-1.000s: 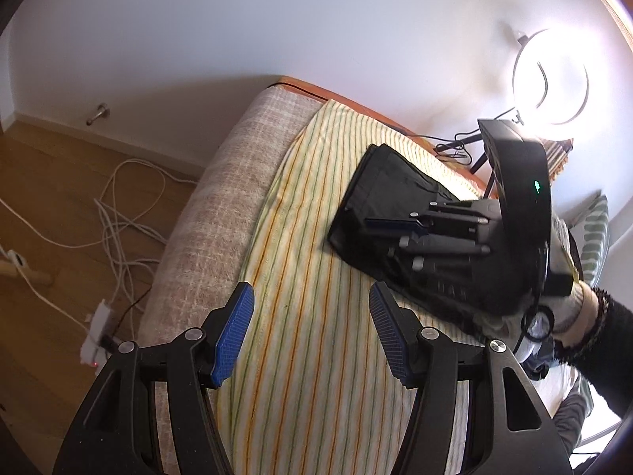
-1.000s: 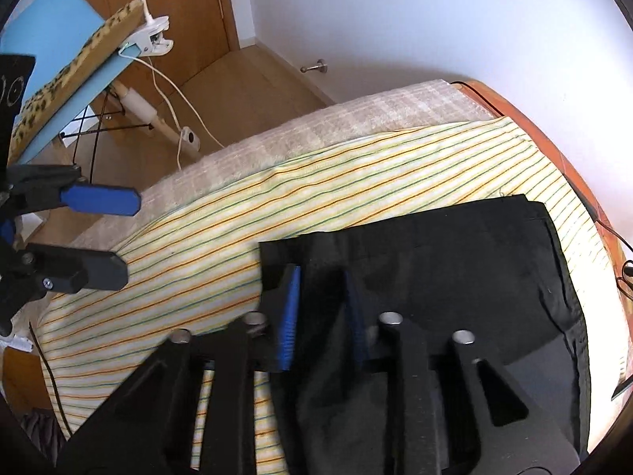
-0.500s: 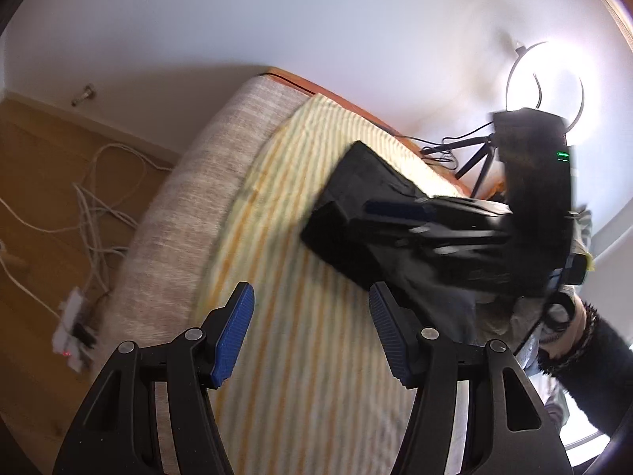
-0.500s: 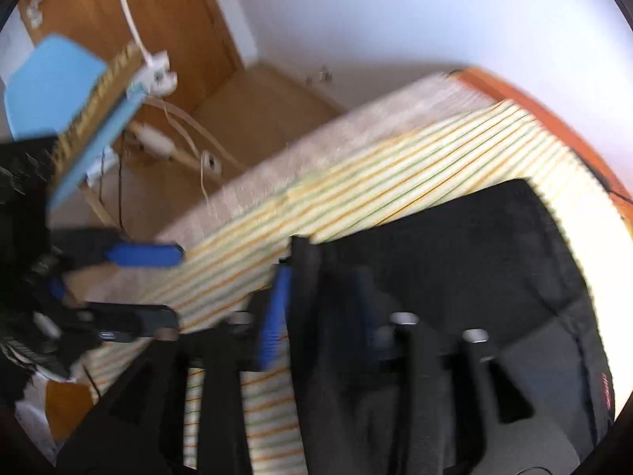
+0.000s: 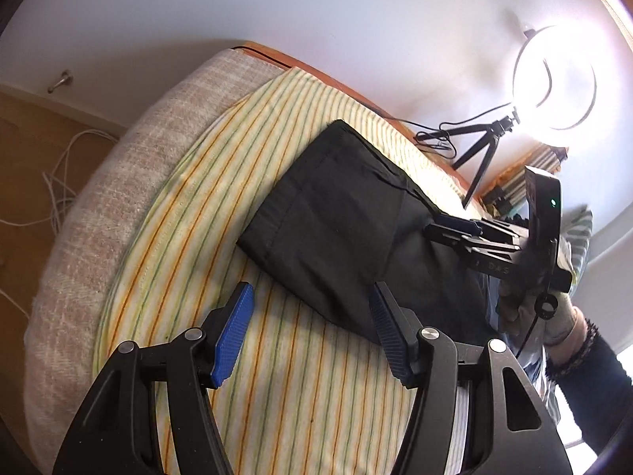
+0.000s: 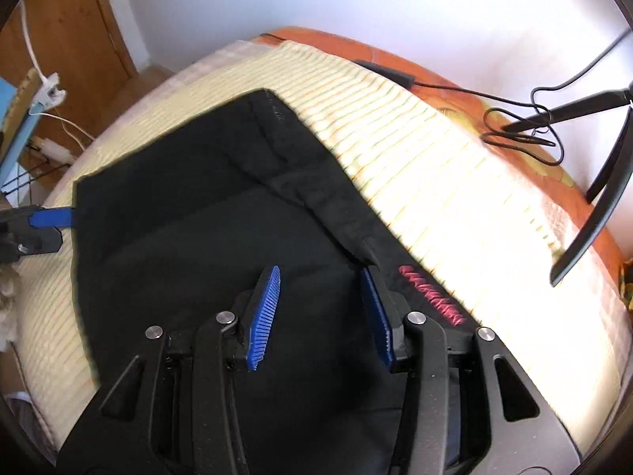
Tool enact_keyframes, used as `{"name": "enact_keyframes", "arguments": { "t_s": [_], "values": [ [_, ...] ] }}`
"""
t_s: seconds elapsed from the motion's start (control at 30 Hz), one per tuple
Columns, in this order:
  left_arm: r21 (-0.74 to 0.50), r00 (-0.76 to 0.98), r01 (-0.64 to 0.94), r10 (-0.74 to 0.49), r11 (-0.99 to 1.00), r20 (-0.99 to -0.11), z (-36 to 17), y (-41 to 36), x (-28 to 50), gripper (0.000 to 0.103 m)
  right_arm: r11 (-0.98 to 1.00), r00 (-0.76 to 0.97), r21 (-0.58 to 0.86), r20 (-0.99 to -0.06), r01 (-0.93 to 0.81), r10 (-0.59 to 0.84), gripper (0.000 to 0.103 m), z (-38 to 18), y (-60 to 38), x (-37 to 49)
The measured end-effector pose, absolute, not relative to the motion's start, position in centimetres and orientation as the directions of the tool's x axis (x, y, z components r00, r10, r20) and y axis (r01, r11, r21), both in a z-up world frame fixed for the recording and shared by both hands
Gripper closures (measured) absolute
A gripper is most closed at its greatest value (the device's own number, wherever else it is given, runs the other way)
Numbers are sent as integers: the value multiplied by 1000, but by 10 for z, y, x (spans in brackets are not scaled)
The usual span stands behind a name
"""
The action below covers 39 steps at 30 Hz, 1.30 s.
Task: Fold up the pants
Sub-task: 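Grasp the folded trousers' edge with the left gripper and lift it upward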
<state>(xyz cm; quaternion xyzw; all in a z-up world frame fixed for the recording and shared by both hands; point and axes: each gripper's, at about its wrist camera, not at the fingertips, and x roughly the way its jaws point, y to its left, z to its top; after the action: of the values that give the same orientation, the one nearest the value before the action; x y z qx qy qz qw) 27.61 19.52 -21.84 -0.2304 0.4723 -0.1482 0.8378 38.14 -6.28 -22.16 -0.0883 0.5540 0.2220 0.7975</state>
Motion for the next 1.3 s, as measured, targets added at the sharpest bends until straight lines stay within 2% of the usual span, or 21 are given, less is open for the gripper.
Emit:
{"name": "enact_keyframes", "arguments": {
  "t_s": [0.13, 0.27, 0.43, 0.5, 0.53, 0.73, 0.87, 0.9, 1.03, 1.1, 1.17, 1.3],
  "values": [
    [-516, 524, 22, -449, 856, -724, -220, 192, 281, 43, 884, 315, 38, -926, -466, 206, 62, -223, -55, 379],
    [-512, 542, 2, -431, 859, -722, -221, 189, 290, 43, 910, 332, 25, -926, -413, 177, 67, -222, -58, 386],
    [-479, 549, -1, -400, 878, -734, -221, 183, 301, 43, 928, 352, -21, -928, -371, 120, 68, -219, -73, 387],
    [-482, 556, -6, -398, 876, -730, -222, 183, 302, 43, 927, 339, 25, -927, -374, 161, 66, -217, -76, 387],
    [-477, 560, 0, -396, 879, -728, -222, 182, 301, 43, 913, 260, 77, -946, -402, 194, 66, -215, -75, 386],
    [-509, 586, -29, -398, 860, -706, -225, 185, 304, 45, 870, 199, 218, -922, -443, 333, 59, -202, -64, 378],
    [-592, 607, -88, -429, 801, -669, -229, 194, 307, 43, 863, 158, 241, -927, -444, 341, 57, -219, -49, 378],
    [-587, 608, -85, -424, 805, -671, -228, 192, 308, 43, 857, 172, 252, -917, -450, 360, 54, -221, -44, 378],
    [-543, 606, -63, -400, 837, -688, -226, 182, 312, 45, 825, 145, 277, -909, -492, 392, 50, -222, -25, 379],
    [-526, 607, -58, -388, 849, -694, -225, 179, 313, 55, 827, 148, 269, -911, -494, 384, 51, -218, -23, 381],
    [-531, 606, -57, -393, 846, -691, -226, 179, 315, 99, 840, 176, 273, -903, -470, 392, 51, -210, -31, 382],
    [-490, 638, 12, -384, 871, -667, -214, 168, 310, 99, 865, 195, 340, -882, -368, 429, 47, -195, -64, 384]
  ]
}}
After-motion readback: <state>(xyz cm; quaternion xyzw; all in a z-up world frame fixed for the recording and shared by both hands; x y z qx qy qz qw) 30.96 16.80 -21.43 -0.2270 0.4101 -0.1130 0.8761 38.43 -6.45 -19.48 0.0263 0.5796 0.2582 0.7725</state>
